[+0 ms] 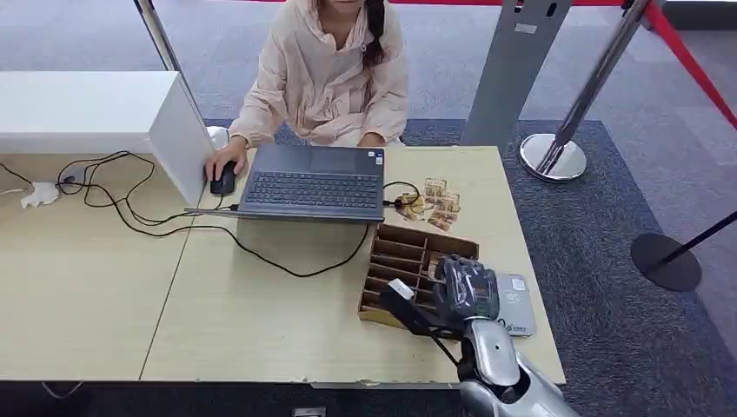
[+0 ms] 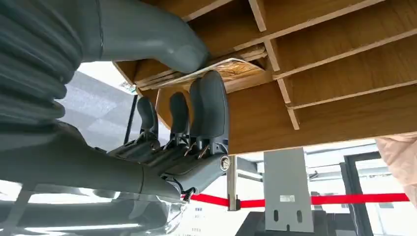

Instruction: Pass the card to the sensor for recognition and then transmit it.

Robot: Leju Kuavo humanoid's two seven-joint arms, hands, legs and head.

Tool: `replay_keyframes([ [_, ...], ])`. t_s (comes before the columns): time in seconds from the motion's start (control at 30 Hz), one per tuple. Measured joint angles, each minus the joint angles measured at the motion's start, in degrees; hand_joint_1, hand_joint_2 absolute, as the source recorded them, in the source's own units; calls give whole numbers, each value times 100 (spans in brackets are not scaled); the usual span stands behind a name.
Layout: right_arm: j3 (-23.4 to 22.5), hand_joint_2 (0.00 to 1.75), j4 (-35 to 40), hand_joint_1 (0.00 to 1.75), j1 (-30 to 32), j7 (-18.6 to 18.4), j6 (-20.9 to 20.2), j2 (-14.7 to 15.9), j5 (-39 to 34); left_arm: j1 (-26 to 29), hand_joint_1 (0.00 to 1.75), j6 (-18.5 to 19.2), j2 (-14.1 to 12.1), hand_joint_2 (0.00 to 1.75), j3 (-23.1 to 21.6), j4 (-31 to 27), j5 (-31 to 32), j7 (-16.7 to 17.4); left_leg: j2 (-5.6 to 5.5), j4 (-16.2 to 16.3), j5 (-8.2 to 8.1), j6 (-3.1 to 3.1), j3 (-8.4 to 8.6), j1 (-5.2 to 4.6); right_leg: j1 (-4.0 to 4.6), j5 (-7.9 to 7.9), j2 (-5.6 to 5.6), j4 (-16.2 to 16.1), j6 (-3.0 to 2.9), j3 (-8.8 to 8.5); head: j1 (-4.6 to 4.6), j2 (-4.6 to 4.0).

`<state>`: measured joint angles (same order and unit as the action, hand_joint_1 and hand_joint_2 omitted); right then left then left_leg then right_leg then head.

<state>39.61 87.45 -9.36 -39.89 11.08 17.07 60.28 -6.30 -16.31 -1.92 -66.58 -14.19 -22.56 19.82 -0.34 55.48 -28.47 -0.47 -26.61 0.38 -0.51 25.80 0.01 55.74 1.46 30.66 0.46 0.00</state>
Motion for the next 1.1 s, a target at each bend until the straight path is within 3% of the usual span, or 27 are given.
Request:
replay_keyframes([
  [0.1,11,175,-31,175,0,0,101,-2,0,0,0,2,0,0,0,0,0,-17,0,0,0,0,0,0,0,0,0,0,0,0,0,0],
  [1.1,116,175,-173,175,-107,0,479,-9,78,0,0,-15,33,0,0,0,24,-50,0,0,0,0,3,0,0,0,0,0,0,0,0,0],
])
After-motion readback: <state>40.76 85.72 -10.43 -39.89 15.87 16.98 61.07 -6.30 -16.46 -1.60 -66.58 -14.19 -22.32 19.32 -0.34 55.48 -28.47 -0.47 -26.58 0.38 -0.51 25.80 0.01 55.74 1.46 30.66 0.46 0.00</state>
